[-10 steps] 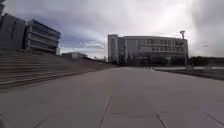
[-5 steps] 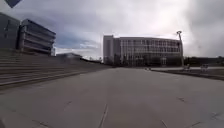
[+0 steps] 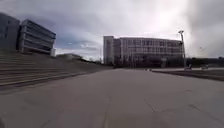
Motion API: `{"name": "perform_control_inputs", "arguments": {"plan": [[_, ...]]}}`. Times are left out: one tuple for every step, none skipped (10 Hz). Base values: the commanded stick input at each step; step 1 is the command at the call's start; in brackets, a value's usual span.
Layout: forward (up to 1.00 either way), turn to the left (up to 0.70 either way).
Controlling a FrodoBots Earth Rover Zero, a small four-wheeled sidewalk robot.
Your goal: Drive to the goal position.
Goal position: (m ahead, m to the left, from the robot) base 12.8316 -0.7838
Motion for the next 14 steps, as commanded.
{"name": "perform_control_inputs", "arguments": {"plan": [[0.7, 0.0], [0.7, 0.0], [0.7, 0.0], [0.7, 0.0], [0.7, 0.0], [0.7, 0.0], [0.7, 0.0], [0.7, 0.0], [0.7, 0.0], [0.7, 0.0], [0.7, 0.0], [0.7, 0.0], [0.7, 0.0], [0.7, 0.0]]}}
